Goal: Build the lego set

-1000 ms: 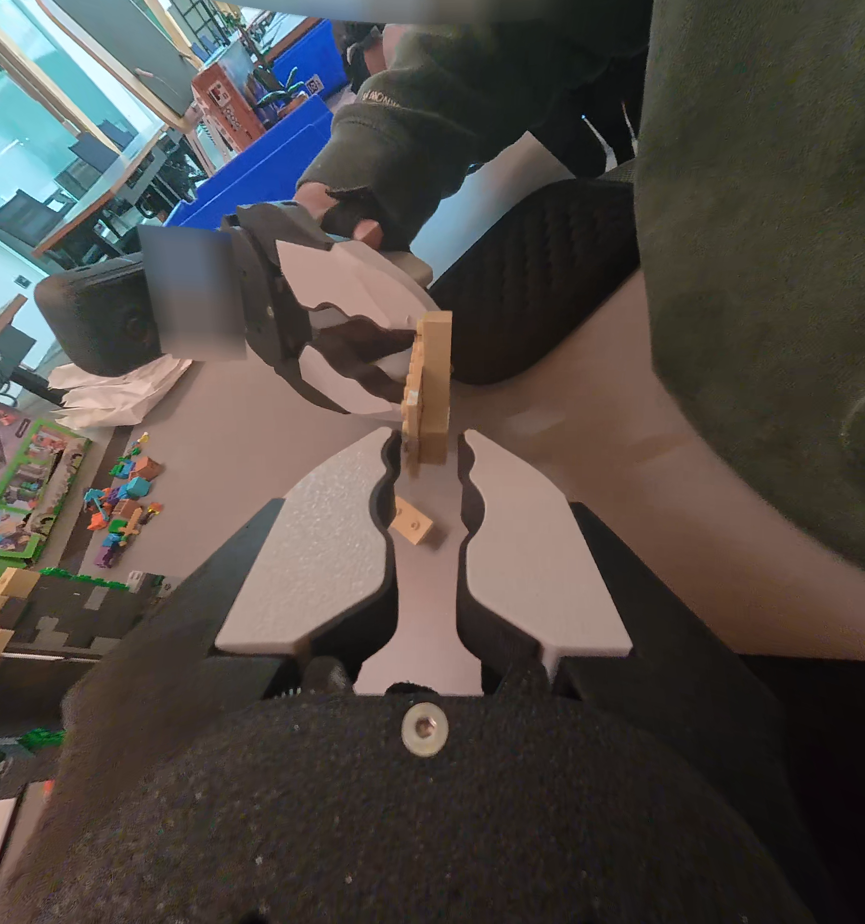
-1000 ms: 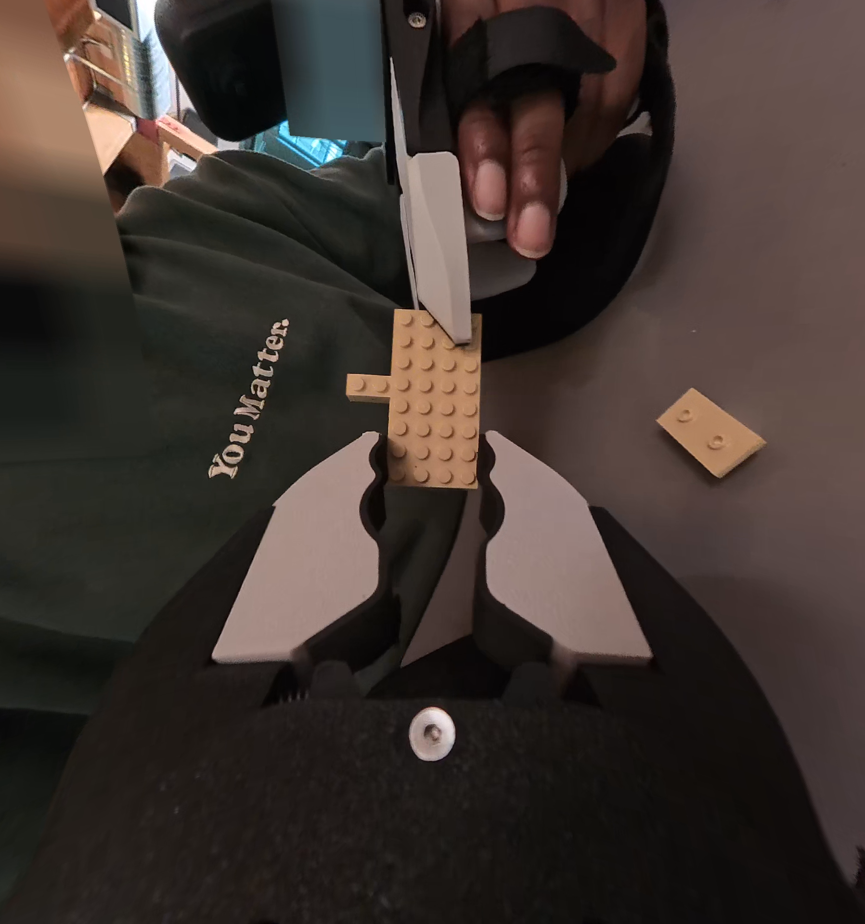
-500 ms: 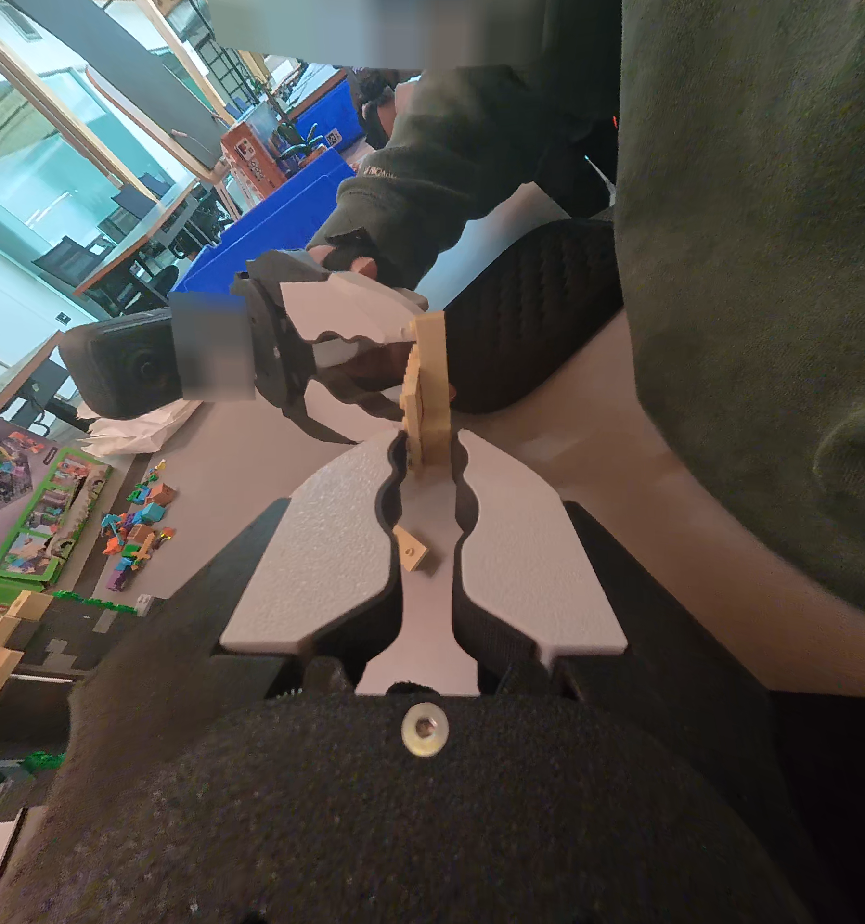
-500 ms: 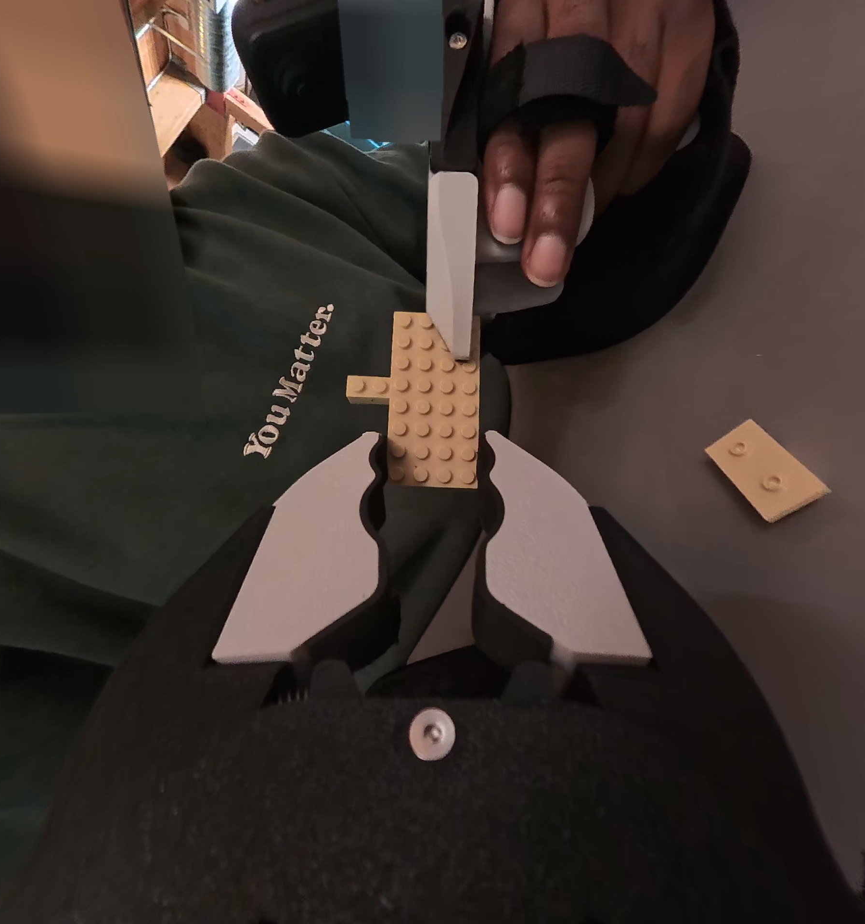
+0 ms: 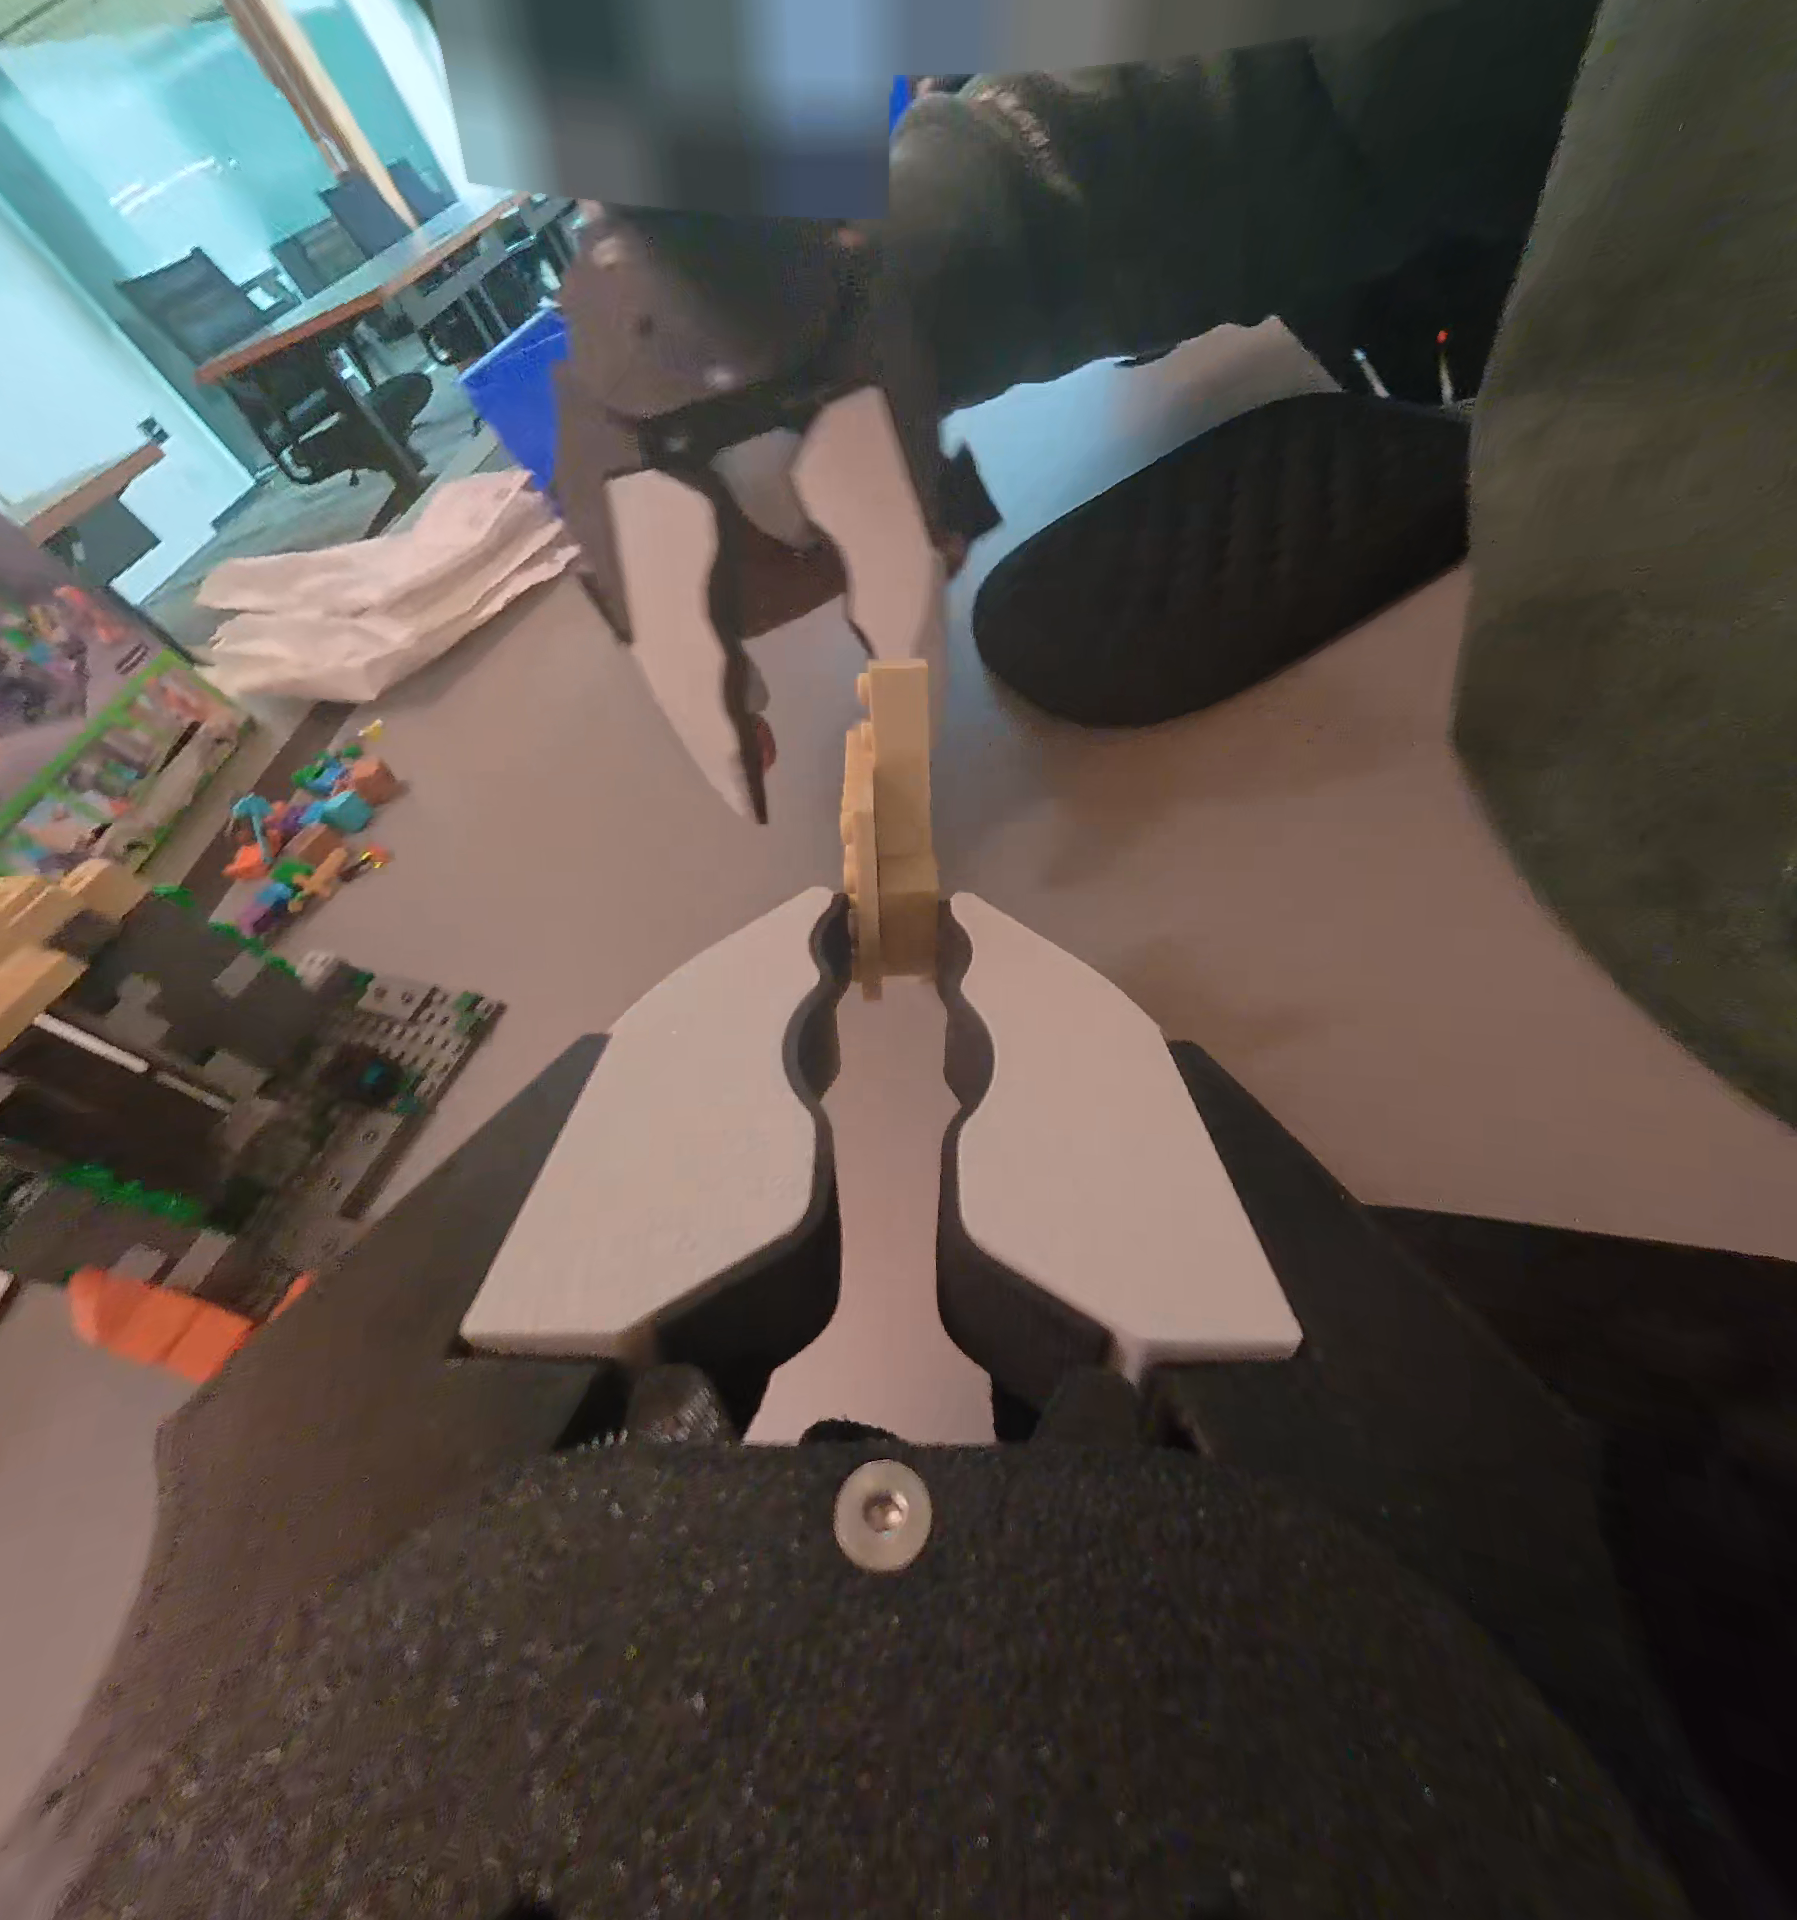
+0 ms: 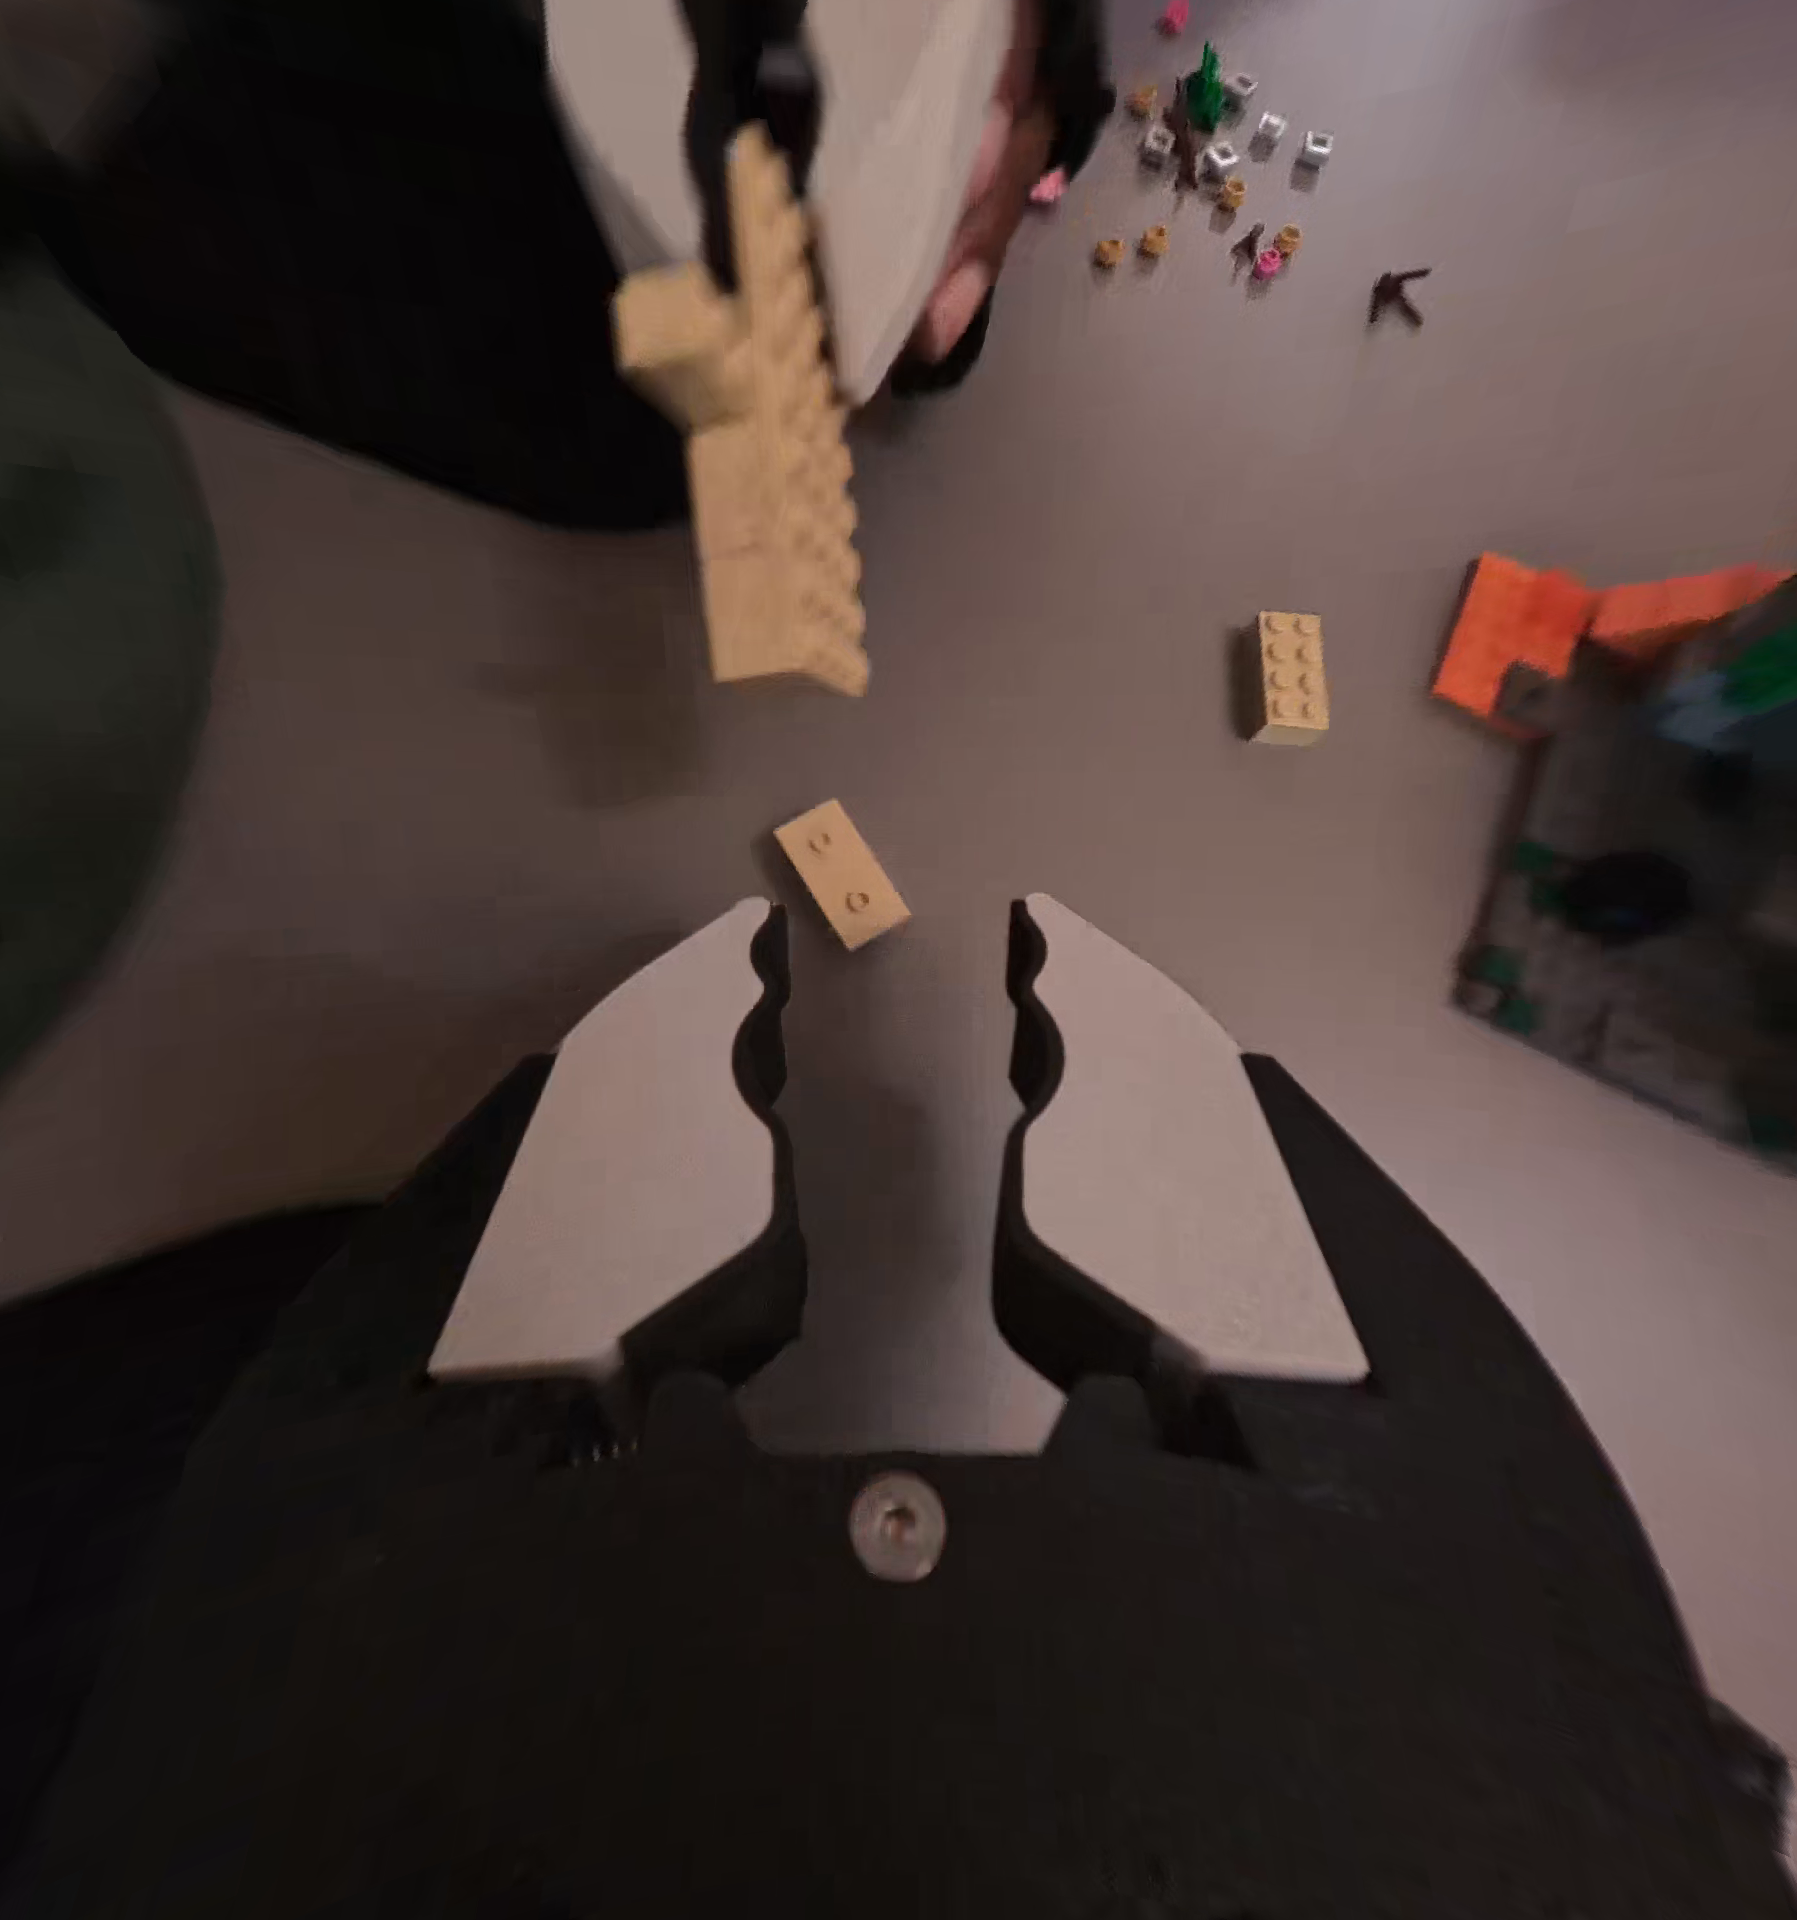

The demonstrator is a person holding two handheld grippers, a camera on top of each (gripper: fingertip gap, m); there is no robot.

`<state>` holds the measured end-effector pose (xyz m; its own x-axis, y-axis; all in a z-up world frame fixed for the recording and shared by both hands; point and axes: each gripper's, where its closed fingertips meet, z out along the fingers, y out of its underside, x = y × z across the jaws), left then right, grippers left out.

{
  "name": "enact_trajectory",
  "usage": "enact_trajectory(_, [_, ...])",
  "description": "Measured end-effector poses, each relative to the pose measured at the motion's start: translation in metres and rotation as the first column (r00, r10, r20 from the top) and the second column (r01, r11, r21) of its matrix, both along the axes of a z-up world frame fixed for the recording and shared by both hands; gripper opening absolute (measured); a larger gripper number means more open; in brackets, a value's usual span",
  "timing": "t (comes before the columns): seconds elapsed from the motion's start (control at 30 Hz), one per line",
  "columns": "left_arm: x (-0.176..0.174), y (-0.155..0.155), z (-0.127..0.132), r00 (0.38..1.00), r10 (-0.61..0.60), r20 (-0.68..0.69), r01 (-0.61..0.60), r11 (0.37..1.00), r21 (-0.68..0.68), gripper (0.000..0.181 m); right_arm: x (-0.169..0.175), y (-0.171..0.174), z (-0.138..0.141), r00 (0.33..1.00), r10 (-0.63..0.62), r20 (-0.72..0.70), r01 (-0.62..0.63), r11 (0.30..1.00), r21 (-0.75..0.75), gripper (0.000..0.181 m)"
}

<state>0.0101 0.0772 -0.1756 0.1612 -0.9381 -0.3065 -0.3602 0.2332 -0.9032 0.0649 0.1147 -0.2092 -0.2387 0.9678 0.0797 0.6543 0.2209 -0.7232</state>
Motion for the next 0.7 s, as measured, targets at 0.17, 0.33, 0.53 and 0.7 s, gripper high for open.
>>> enact_trajectory(0.17, [-0.020,0.023,0.002,0.994,0.108,0.001,-0.108,0.994,-0.015,0.015,-0.009,-0.013,-0.030,0.990,0.109,0.091,-0.126,0.967,0.222,0.040])
enact_trajectory(0.33, [-0.026,0.030,-0.008,0.990,0.137,-0.031,-0.138,0.990,-0.029,0.015,-0.013,-0.014,-0.035,0.988,0.124,0.090,-0.135,0.983,0.127,0.018])
enact_trajectory(0.53, [-0.021,0.031,-0.024,0.983,0.150,-0.109,-0.153,0.988,-0.020,0.015,-0.007,-0.035,-0.005,0.988,0.152,-0.015,-0.151,0.963,-0.223,0.017])
enact_trajectory(0.7, [-0.009,0.028,-0.035,0.970,0.166,-0.178,-0.173,0.985,-0.024,0.015,-0.008,-0.050,0.024,0.990,0.116,-0.081,-0.140,0.867,-0.478,0.017])
